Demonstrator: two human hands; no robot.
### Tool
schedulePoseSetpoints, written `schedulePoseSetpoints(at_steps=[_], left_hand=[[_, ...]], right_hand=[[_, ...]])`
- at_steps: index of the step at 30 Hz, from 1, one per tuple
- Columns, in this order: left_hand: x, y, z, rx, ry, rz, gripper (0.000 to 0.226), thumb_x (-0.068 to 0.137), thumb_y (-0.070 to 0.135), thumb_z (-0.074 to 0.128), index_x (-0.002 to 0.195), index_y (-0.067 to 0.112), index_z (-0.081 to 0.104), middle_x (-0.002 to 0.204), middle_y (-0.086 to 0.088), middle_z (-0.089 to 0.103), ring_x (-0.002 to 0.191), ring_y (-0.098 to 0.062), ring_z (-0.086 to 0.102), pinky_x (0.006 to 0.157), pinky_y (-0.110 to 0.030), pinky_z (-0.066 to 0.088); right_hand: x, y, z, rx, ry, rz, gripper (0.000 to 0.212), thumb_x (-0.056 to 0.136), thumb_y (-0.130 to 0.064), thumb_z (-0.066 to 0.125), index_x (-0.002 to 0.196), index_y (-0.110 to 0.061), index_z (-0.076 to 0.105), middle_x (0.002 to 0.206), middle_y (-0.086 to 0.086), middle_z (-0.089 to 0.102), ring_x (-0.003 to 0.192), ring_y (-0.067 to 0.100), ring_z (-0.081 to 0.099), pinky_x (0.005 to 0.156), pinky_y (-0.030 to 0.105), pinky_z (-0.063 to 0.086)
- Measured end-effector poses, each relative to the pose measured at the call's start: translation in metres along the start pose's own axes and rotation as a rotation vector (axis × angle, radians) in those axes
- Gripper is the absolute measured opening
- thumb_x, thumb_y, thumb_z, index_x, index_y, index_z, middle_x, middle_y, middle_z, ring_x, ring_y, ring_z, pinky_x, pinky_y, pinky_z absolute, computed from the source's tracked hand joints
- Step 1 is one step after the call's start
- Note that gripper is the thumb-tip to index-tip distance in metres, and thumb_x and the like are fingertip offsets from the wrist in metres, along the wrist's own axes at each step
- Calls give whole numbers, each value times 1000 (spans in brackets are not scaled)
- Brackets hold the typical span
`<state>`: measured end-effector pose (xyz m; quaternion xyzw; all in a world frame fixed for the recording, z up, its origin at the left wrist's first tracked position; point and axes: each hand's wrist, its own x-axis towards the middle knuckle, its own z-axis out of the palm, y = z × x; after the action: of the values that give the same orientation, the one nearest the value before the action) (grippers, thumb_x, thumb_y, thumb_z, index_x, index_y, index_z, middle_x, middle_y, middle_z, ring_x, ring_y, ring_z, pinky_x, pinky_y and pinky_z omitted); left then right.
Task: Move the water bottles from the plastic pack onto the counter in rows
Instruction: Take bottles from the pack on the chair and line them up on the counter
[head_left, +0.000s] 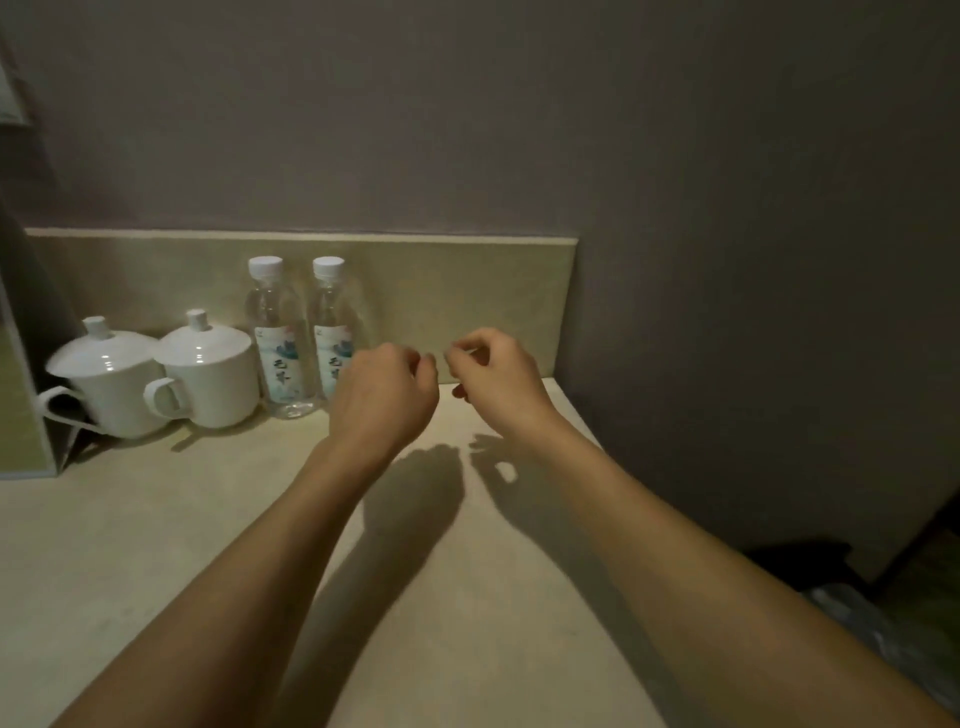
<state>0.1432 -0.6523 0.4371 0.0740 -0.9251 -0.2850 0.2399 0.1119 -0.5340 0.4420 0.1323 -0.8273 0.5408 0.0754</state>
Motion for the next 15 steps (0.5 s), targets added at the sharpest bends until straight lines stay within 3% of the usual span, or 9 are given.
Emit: schedulePoseSetpoints(at_steps=[2, 5, 8, 12, 15], left_hand=[[-10, 32, 13, -43, 17, 23, 45, 97, 36, 41, 75, 11, 71, 74, -12, 73, 72, -34, 70, 74, -44, 57], [-28, 84, 38, -69, 13, 53, 45, 98, 38, 36, 85, 13, 72, 83, -12, 75, 82, -36, 69, 80, -43, 56], [-52, 141, 68, -63, 11, 82, 46, 100, 41, 33, 93, 16, 71, 90, -11, 75, 89, -36, 68, 82, -45, 55], [-91, 217, 119, -100, -8, 141, 44, 100, 40, 33, 95, 17, 69, 98, -12, 74, 95, -40, 65, 84, -47, 54], [-127, 272, 159, -121, -93, 167, 42, 99, 40, 33, 96, 19, 70, 103, -12, 72, 99, -41, 65, 84, -44, 53]], right_hand=[[-11, 9, -36, 26, 48, -33, 9, 89, -27, 55, 90, -21, 63, 84, 1, 68, 81, 25, 68, 81, 45, 56], [-33, 32, -94, 30, 138, -72, 14, 89, -26, 55, 75, -29, 58, 72, -3, 67, 69, 19, 66, 71, 40, 56], [-53, 60, -155, 50, 210, -76, 19, 90, -25, 55, 72, -28, 59, 70, -3, 68, 63, 13, 62, 66, 36, 55], [-79, 101, -232, 66, 303, -61, 22, 90, -24, 56, 69, -26, 58, 66, -4, 65, 64, 17, 61, 70, 43, 55], [-104, 134, -278, 47, 354, -34, 23, 90, -24, 55, 68, -25, 59, 64, -7, 63, 64, 13, 60, 61, 35, 51]])
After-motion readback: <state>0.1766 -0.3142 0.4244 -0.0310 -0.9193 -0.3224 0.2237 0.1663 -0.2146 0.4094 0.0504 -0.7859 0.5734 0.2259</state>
